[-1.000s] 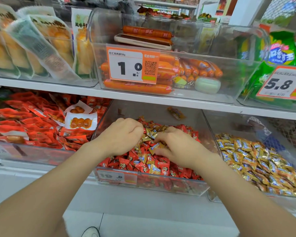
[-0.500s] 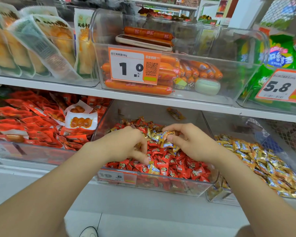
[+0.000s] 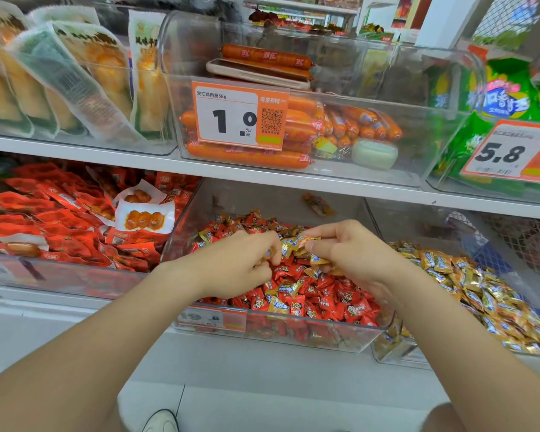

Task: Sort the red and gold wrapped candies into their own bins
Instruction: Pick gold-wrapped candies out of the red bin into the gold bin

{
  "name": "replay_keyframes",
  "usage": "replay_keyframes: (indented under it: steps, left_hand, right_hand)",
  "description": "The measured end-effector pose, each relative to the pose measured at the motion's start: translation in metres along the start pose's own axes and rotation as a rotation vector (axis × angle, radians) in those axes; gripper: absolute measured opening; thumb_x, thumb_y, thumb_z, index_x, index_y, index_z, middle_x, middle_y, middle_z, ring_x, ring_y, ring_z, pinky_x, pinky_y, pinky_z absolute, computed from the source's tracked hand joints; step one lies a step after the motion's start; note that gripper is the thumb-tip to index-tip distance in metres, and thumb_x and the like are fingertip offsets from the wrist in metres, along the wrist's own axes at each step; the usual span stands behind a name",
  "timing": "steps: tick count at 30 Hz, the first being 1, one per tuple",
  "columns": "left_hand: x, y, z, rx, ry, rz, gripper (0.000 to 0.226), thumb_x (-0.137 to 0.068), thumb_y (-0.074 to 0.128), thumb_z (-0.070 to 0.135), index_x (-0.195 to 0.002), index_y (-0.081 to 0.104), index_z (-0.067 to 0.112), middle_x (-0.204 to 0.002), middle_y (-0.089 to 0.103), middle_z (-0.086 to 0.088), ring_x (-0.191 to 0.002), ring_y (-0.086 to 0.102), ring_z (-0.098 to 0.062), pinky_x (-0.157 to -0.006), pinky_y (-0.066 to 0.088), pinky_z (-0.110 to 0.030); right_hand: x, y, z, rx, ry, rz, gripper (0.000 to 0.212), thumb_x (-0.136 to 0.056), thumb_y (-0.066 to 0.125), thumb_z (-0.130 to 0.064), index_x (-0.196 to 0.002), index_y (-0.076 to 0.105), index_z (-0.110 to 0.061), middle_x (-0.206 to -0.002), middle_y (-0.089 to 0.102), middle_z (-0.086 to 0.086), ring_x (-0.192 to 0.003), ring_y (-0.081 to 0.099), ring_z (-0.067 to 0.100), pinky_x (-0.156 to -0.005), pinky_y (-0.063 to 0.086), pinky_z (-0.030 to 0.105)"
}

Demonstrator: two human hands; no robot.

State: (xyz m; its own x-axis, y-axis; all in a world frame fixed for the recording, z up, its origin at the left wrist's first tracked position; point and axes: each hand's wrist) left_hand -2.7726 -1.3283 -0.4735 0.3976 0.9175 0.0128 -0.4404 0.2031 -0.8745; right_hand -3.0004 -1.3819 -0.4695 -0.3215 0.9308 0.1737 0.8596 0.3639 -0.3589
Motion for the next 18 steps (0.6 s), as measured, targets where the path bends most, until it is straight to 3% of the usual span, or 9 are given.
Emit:
replay_keyframes:
  steps: [4,5,8,10,12,14,16,18]
  left_hand:
    - [-0.003,0.004,0.005,-0.045,0.021,-0.064,0.010,-0.092,0.058,0.030,-0.085,0.066,0.030,-0.069,0.066,0.006,-0.065,0.060,-0.008,-0.065,0.053,-0.033]
    - [-0.003,0.006,0.006,-0.054,0.018,-0.067,0.007,-0.088,0.065,0.036,-0.084,0.067,0.030,-0.068,0.065,0.008,-0.066,0.060,-0.006,-0.064,0.052,-0.032]
    - [-0.006,0.009,0.006,-0.108,0.003,-0.095,0.031,-0.077,0.081,0.060,-0.093,0.072,0.035,-0.072,0.061,0.015,-0.072,0.055,0.000,-0.062,0.043,-0.025]
    - [-0.009,0.010,0.005,-0.189,0.012,-0.116,0.033,-0.078,0.082,0.060,-0.099,0.075,0.036,-0.083,0.062,0.019,-0.081,0.052,-0.002,-0.067,0.046,-0.027]
    - [-0.012,0.013,0.004,-0.254,0.016,-0.126,0.027,-0.079,0.083,0.055,-0.098,0.076,0.036,-0.088,0.064,0.020,-0.087,0.052,-0.005,-0.074,0.053,-0.033]
    - [-0.014,0.016,0.004,-0.238,0.025,-0.120,0.021,-0.079,0.082,0.051,-0.090,0.075,0.034,-0.086,0.066,0.019,-0.083,0.056,-0.003,-0.076,0.057,-0.037]
    - [-0.015,0.017,0.007,-0.206,0.033,-0.107,0.019,-0.077,0.078,0.044,-0.082,0.066,0.030,-0.076,0.065,0.014,-0.071,0.056,-0.004,-0.069,0.057,-0.038]
    - [-0.016,0.015,0.009,-0.187,0.024,-0.095,0.021,-0.079,0.070,0.040,-0.078,0.054,0.027,-0.068,0.058,0.005,-0.063,0.052,-0.012,-0.061,0.050,-0.038]
  right_hand:
    - [0.001,0.004,-0.005,-0.379,0.133,-0.070,0.018,-0.102,0.059,0.004,-0.115,0.070,0.007,-0.095,0.072,0.021,-0.065,0.058,0.016,-0.051,0.045,0.023]
    - [0.001,0.003,-0.007,-0.469,0.168,-0.092,0.020,-0.102,0.055,0.004,-0.117,0.068,0.010,-0.097,0.071,0.022,-0.065,0.057,0.017,-0.050,0.045,0.023]
    - [0.003,0.002,-0.012,-0.730,0.272,-0.158,0.034,-0.102,0.045,0.002,-0.130,0.059,0.012,-0.093,0.067,0.021,-0.065,0.055,0.018,-0.049,0.044,0.023]
    - [0.004,-0.001,-0.014,-0.836,0.315,-0.172,0.043,-0.097,0.041,-0.005,-0.132,0.060,0.012,-0.092,0.064,0.019,-0.064,0.052,0.020,-0.049,0.041,0.025]
    - [0.005,-0.003,-0.016,-0.859,0.345,-0.175,0.046,-0.095,0.045,-0.018,-0.126,0.065,0.010,-0.089,0.062,0.017,-0.062,0.048,0.020,-0.049,0.037,0.026]
    - [0.005,-0.002,-0.016,-0.789,0.347,-0.163,0.034,-0.100,0.054,-0.027,-0.111,0.068,0.001,-0.079,0.057,0.009,-0.058,0.043,0.017,-0.045,0.031,0.024]
    - [0.005,-0.001,-0.013,-0.649,0.302,-0.115,0.021,-0.104,0.060,-0.025,-0.100,0.066,-0.005,-0.072,0.052,0.003,-0.056,0.043,0.013,-0.041,0.029,0.021]
    - [0.005,0.001,-0.008,-0.530,0.220,-0.056,0.018,-0.105,0.062,-0.015,-0.104,0.069,0.001,-0.073,0.056,0.005,-0.058,0.051,0.014,-0.042,0.035,0.021]
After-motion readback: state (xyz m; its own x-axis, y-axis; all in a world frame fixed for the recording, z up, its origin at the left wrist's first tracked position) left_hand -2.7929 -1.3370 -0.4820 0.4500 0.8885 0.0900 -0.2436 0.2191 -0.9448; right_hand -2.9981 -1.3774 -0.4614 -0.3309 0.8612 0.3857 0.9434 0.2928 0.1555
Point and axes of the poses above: each hand's wrist, its own x-axis away from the middle knuckle, its own y-axis out of the palm, z = x × y
